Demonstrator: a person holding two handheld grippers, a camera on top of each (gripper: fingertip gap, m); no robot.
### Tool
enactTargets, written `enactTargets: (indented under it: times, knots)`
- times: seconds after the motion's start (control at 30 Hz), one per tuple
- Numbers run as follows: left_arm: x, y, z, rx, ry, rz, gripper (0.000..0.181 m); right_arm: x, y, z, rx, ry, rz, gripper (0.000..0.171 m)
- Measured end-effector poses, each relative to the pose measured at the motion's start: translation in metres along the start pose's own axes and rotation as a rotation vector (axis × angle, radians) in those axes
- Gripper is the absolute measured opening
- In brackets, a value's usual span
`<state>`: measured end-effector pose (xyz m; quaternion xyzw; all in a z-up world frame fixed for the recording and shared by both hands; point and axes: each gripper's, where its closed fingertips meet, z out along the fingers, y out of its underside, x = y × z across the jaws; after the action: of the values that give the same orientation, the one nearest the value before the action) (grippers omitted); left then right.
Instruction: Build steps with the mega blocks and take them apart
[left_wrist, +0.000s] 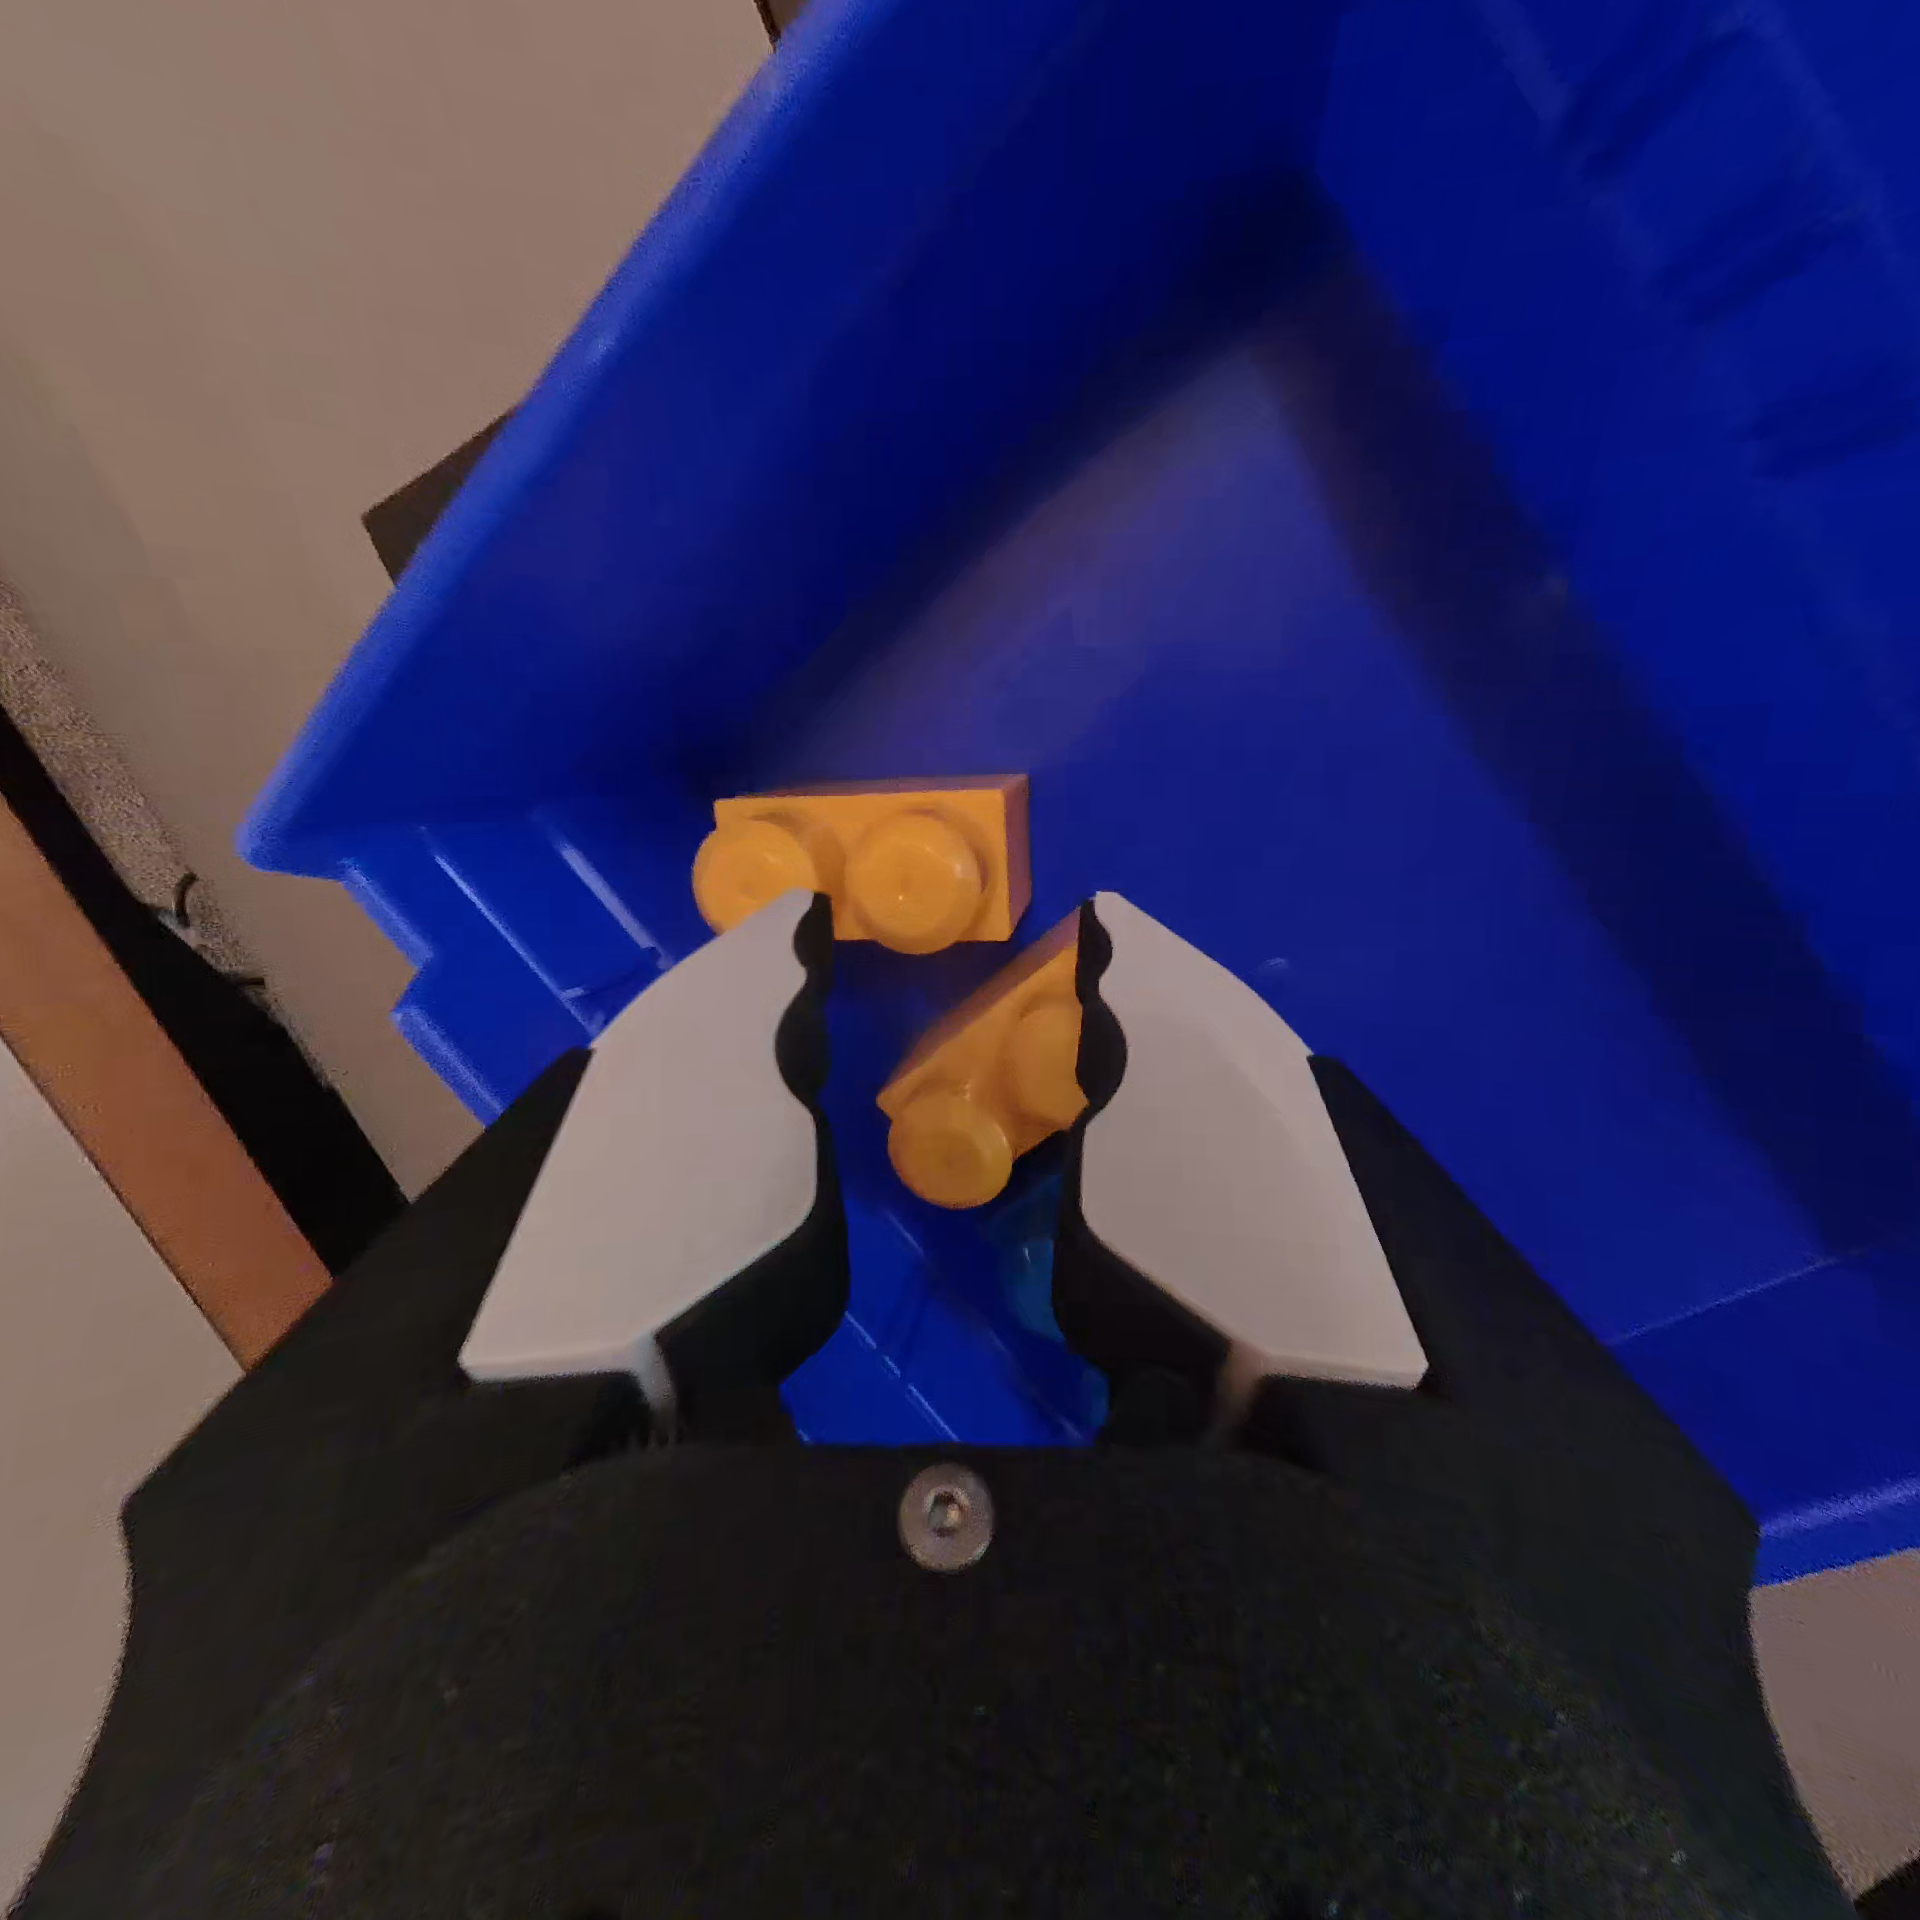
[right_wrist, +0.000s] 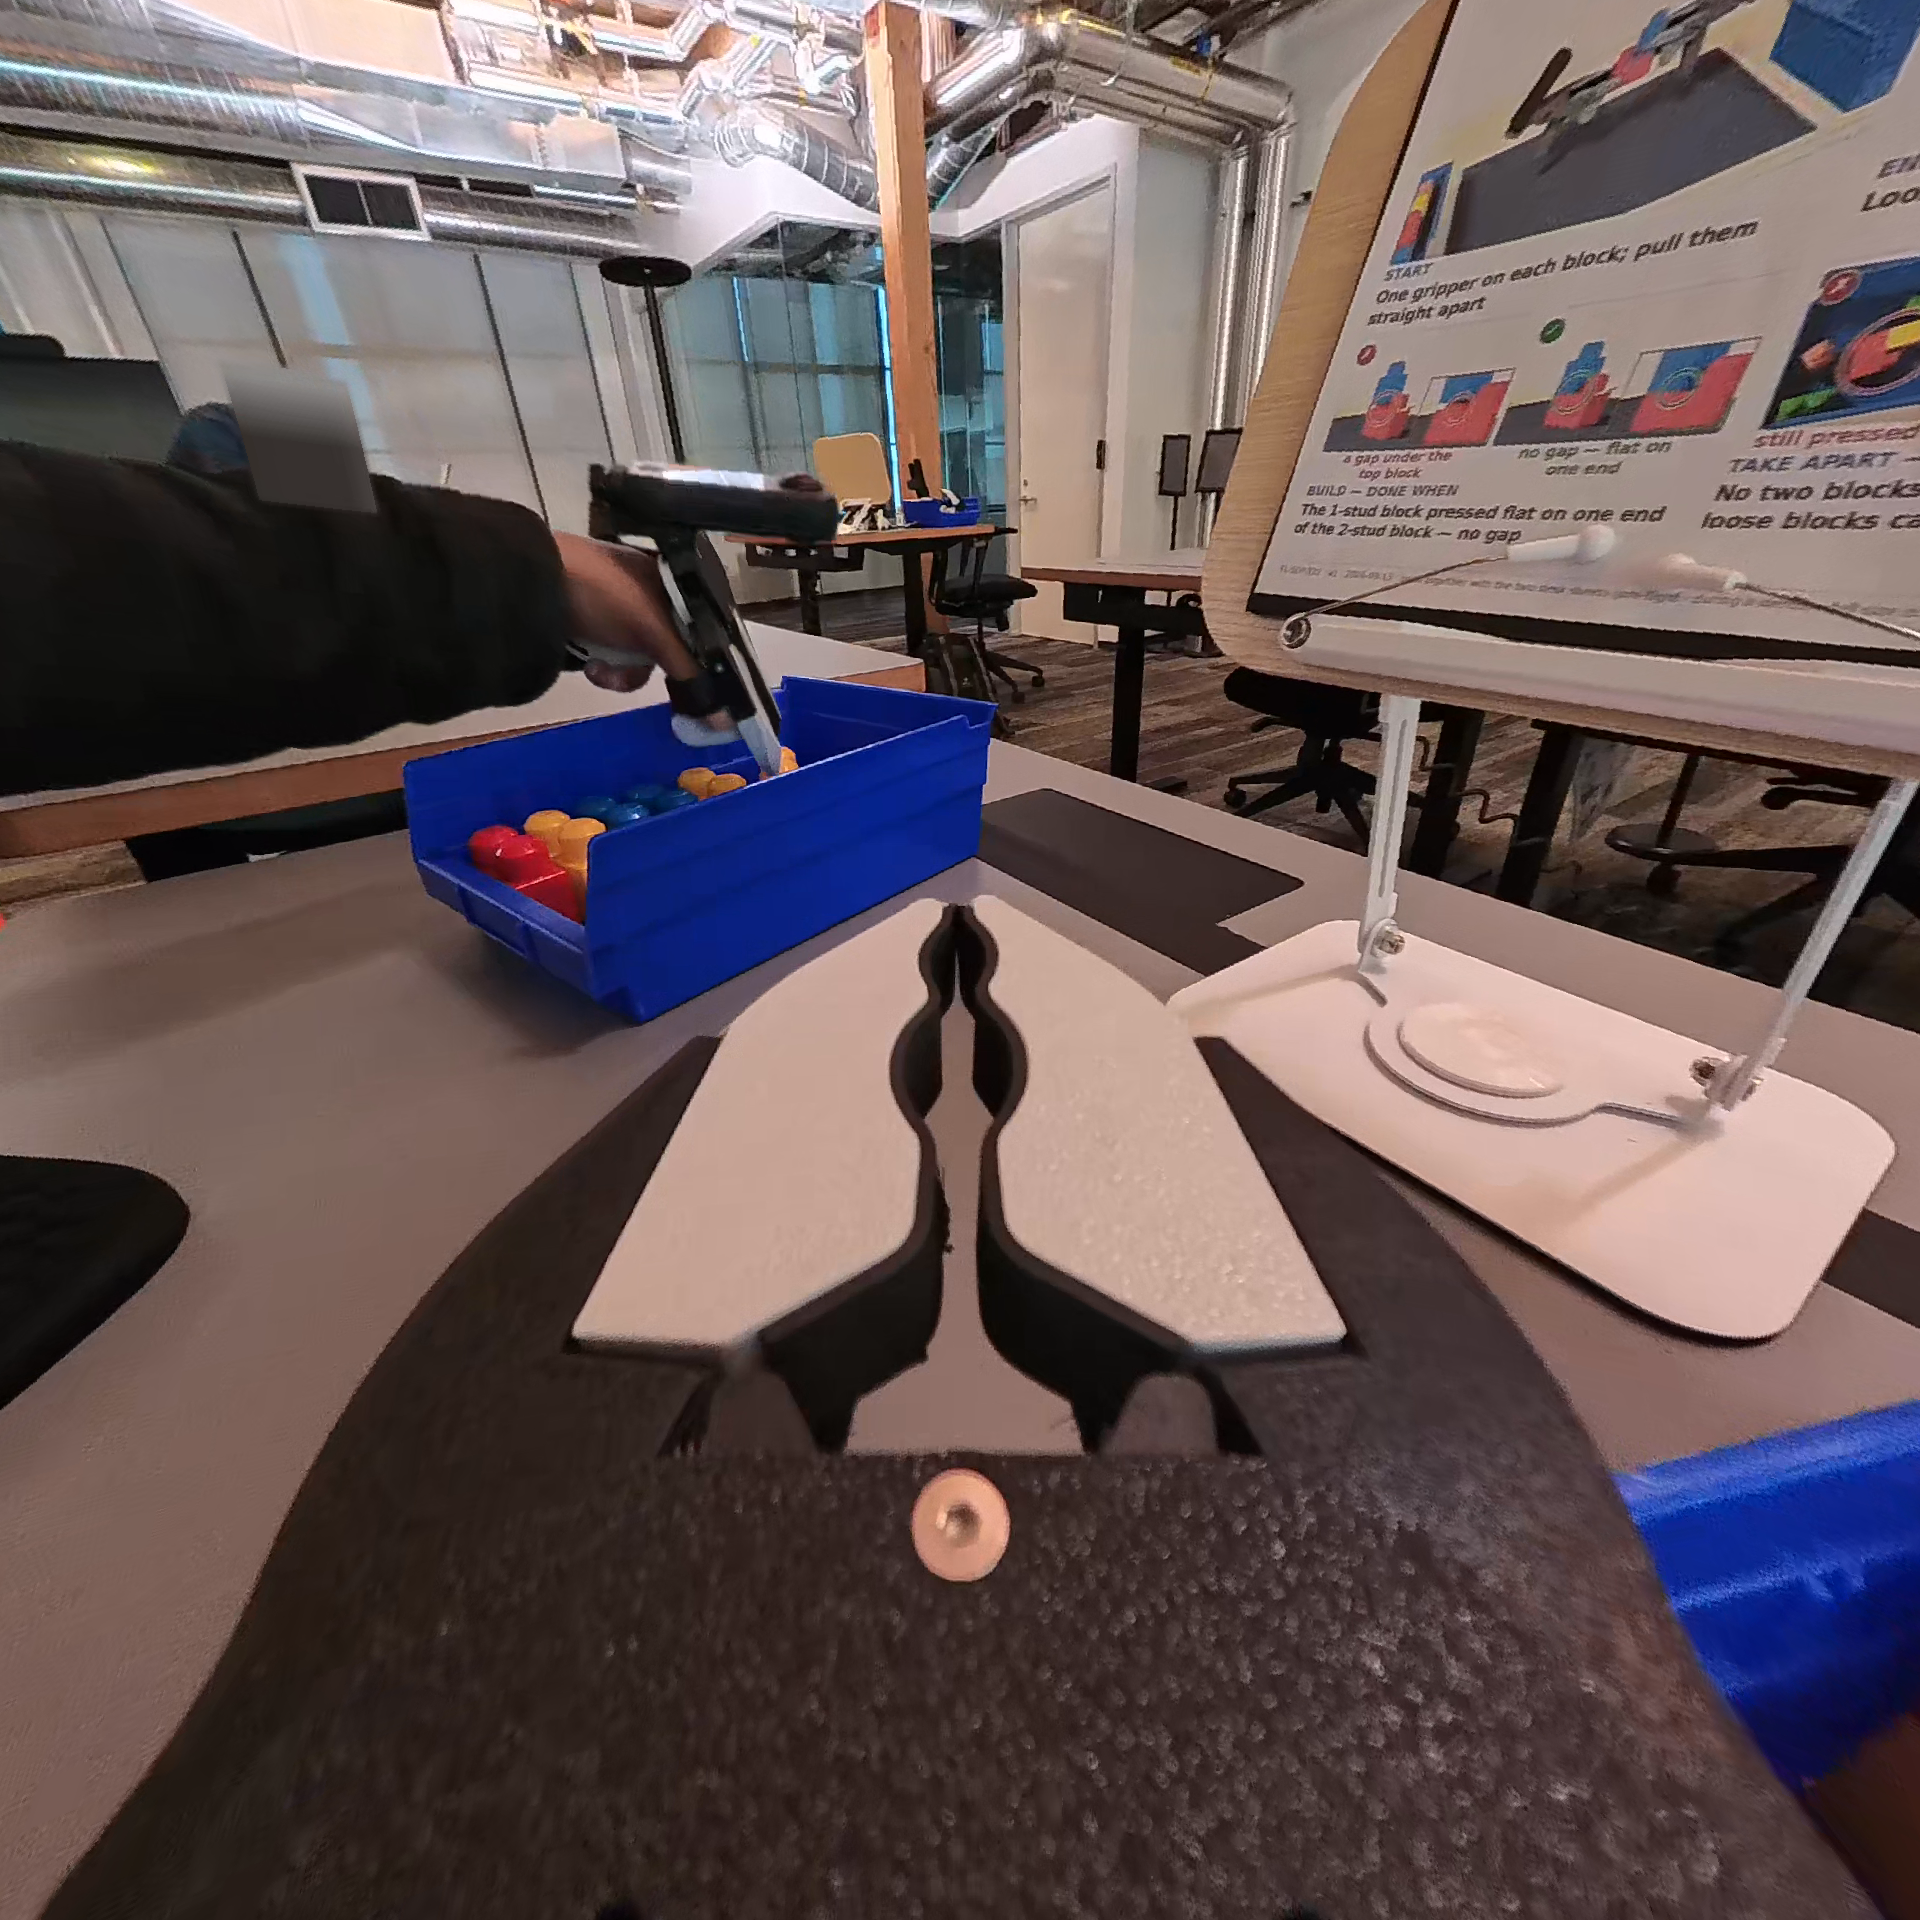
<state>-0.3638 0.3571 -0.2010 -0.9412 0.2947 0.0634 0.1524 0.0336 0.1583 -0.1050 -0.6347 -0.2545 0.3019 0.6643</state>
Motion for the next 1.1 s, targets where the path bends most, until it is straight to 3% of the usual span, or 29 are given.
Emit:
enactTargets:
  times: [0.27, 0.47, 0.57, 0.7, 0.9, 1.1]
  knots:
    - [-0.005, -0.002, 0.015, -0.036, -0.035, 0.015, 0.029, 0.0, 0.003, 0.001, -0.009, -0.014, 0.01, 0.0]
    - [0.004, 0.001, 0.011, -0.027, -0.009, 0.045, 0.029, -0.002, 0.002, 0.001, -0.004, -0.018, 0.011, 0.0]
    - [0.007, -0.004, -0.003, 0.021, -0.028, 0.071, 0.029, -0.002, 0.0, 0.0, 0.001, -0.017, 0.01, 0.0]
    - [0.022, -0.03, -0.05, 0.168, -0.035, 0.127, 0.028, -0.001, -0.002, -0.001, 0.006, -0.012, 0.006, 0.0]
    - [0.1, -0.061, -0.129, 0.388, 0.003, 0.328, 0.028, 0.002, -0.003, -0.003, 0.012, 0.004, 0.001, 0.0]
    - [0.229, -0.051, -0.155, 0.469, 0.098, 0.674, 0.028, 0.004, -0.004, -0.006, 0.013, 0.016, -0.005, 0.0]
